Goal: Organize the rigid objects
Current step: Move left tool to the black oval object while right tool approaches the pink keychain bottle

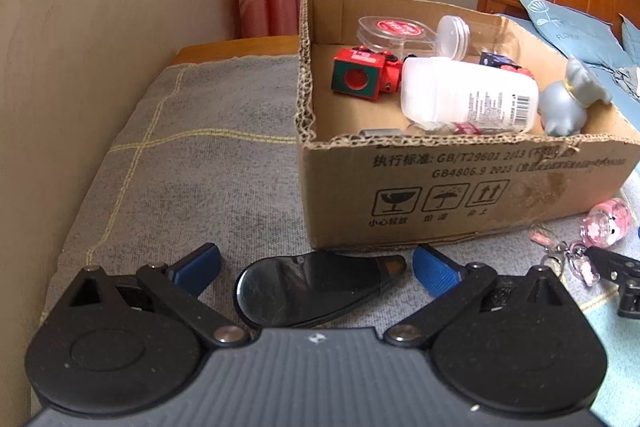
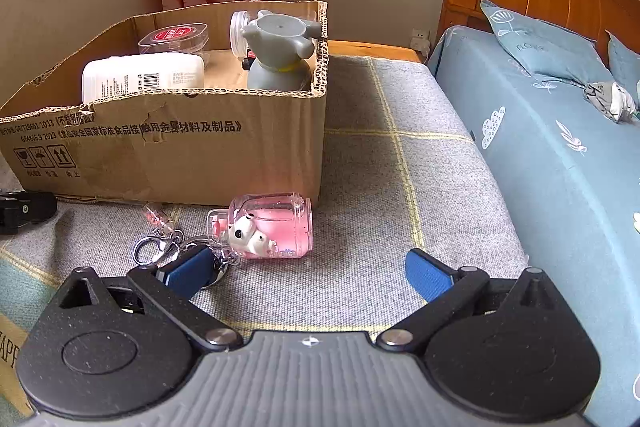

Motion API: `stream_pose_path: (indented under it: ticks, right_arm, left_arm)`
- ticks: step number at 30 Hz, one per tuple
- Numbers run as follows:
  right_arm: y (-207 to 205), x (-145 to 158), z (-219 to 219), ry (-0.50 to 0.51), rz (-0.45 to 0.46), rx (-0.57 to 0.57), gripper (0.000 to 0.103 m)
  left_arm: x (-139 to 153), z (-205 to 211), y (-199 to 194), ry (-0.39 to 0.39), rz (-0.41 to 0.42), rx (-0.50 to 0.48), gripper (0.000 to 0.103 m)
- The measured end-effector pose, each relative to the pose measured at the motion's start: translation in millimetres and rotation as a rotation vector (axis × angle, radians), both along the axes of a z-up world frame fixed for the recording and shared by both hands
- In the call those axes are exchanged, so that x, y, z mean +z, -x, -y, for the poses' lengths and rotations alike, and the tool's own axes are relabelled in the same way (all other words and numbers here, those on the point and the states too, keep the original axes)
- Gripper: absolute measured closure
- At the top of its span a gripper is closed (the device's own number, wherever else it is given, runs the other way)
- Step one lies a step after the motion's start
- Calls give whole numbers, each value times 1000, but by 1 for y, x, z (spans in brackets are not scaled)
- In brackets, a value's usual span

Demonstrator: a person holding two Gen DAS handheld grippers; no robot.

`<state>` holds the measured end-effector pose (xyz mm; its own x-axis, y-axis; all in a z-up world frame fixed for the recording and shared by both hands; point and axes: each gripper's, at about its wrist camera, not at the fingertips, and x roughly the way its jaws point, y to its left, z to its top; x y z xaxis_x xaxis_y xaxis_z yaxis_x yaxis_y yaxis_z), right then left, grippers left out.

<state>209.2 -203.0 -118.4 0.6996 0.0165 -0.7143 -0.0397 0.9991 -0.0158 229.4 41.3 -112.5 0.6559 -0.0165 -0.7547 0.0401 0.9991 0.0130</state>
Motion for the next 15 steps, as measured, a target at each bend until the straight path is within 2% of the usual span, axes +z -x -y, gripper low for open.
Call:
stream_pose_path:
  ticks: [7,11,15]
  right_arm:
    - [1,-1,1,0,9,5,0]
    - [3,-1,1,0,19,12,0]
    - [3,-2,1,1,24,13,0]
  left_arm:
    - [-3,-10,20,-21,7,-17,1]
    - [-5,-26,28,27,-1,17,1]
    - [-4,-24,28,24,-17,35,1]
